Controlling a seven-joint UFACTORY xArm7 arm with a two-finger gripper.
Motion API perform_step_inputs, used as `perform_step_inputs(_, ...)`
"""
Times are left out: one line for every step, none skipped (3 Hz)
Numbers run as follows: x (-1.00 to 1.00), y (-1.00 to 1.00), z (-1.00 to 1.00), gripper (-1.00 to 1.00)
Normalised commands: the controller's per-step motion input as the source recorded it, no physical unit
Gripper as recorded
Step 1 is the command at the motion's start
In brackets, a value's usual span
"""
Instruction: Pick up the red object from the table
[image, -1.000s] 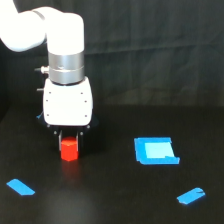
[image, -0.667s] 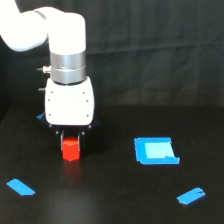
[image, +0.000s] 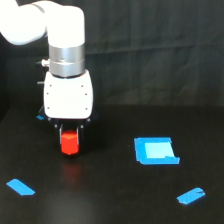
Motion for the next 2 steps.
perform_step_inputs(0.04,0.21,0.95,-1.0)
perform_step_inputs(0.03,0.04,1.0,-1.0)
